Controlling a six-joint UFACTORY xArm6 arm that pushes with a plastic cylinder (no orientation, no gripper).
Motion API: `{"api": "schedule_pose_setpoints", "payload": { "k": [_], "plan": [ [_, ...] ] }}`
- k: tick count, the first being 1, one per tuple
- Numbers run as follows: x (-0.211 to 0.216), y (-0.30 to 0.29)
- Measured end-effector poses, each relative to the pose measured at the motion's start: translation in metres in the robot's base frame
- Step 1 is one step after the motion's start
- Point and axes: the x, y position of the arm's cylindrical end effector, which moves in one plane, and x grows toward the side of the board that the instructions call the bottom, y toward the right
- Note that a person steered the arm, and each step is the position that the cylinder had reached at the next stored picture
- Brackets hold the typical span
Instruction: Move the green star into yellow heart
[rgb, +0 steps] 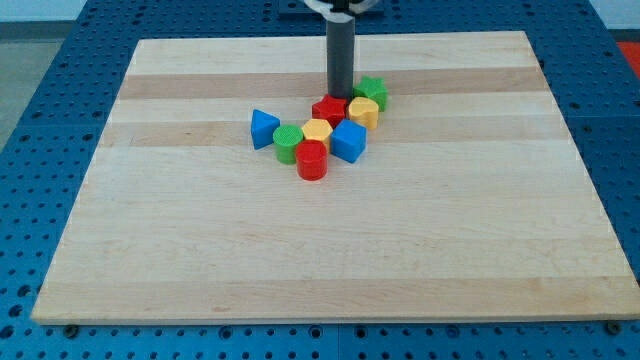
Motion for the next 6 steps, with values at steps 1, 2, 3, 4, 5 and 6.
{"api": "schedule_pose_setpoints", "payload": {
  "k": [1,2,3,4,5,6],
  "plan": [
    [-0.07,-0.007],
    [-0.07,0.038],
    [-0.043,0.055],
    [-0.039,0.055],
    [-0.009,0.055],
    [0.017,0.055]
  ]
}}
